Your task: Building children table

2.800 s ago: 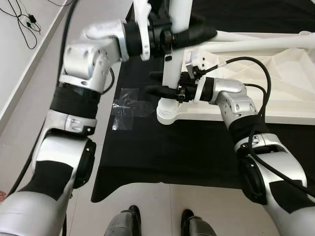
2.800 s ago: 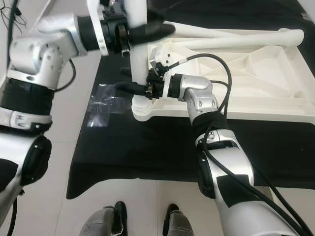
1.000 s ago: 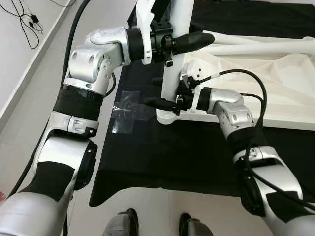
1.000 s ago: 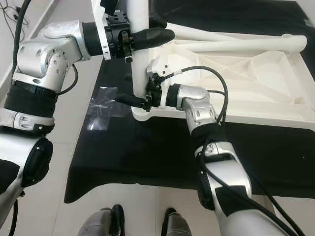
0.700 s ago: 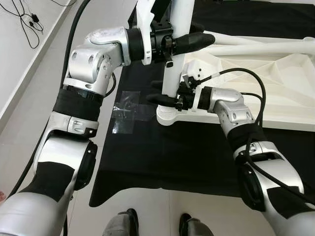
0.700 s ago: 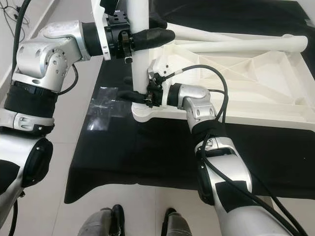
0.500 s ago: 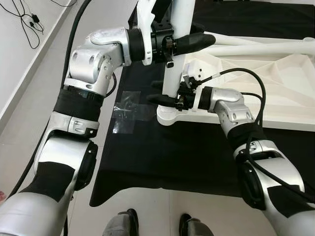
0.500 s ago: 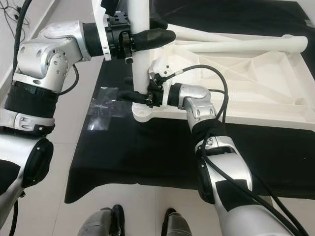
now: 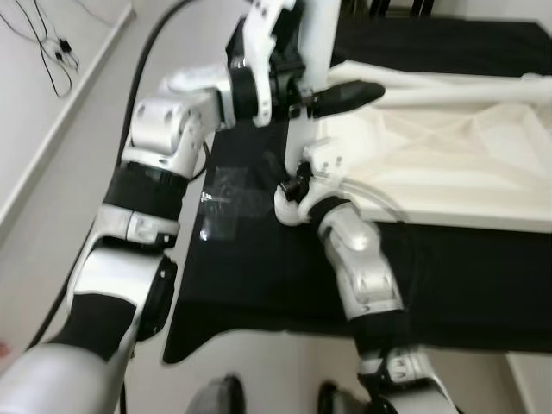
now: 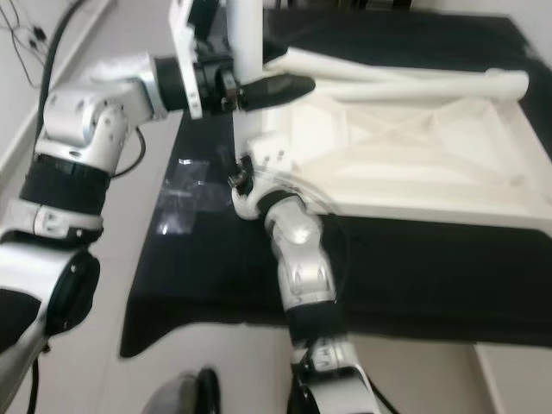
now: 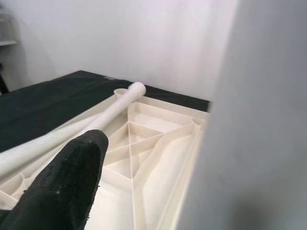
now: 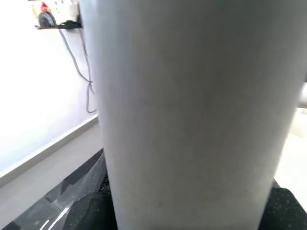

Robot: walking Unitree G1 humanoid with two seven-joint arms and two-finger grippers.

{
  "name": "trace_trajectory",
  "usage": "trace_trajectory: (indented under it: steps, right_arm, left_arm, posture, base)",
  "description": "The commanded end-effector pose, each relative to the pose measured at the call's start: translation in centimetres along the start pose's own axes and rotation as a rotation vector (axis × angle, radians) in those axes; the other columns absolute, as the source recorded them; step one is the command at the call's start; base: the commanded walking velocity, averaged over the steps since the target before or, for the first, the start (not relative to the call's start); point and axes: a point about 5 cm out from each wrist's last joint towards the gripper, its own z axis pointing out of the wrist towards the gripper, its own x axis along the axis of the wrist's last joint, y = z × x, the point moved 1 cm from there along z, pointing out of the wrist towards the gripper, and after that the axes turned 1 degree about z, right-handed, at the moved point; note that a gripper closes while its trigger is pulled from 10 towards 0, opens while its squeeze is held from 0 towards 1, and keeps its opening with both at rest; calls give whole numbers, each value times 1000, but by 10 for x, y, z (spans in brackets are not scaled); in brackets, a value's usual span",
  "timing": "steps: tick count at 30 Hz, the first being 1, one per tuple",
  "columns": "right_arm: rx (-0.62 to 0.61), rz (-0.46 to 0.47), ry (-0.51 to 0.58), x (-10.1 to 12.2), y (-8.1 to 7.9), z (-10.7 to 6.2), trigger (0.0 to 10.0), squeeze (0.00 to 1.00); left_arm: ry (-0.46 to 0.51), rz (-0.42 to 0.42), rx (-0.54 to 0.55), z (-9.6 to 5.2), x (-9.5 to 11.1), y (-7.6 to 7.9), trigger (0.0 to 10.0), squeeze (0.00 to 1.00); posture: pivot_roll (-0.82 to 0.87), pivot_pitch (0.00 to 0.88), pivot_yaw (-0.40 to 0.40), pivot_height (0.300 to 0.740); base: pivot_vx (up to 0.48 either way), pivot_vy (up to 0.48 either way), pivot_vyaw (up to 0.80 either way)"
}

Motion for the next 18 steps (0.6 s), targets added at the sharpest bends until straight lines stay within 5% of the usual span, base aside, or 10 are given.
trace_trajectory:
  steps: [1, 3, 10, 11, 18]
  right_arm:
    - [16, 142, -163, -40, -30, -12, 0, 0]
    - [52, 101, -166, -41, -36, 4, 0, 0]
    - [25, 64, -180, -36, -23, 15, 39, 0]
    - [13, 53, -182, -33, -18, 15, 10000, 0]
    - [46, 29, -119, -14, -11, 17, 10000, 0]
  left_arm:
    - [-12, 11, 12, -3, -3, -2, 10000, 0]
    - [-18, -22, -44, -16, -8, 6, 10000, 0]
    - [-19, -58, -95, -40, -16, 19, 10000, 0]
    - [-38, -61, -87, -46, -22, 21, 10000, 0]
    - [-79, -74, -16, -56, -36, 19, 10000, 0]
  posture:
    - [1, 247, 39, 740]
    - [21, 224, 33, 740]
    - [32, 217, 17, 740]
    - [34, 221, 6, 740]
    - [6, 210, -3, 740]
  base:
    - [0, 0, 0]
    - [0, 0, 0]
    - [0, 0, 0]
    - [0, 0, 0]
    - [0, 0, 0]
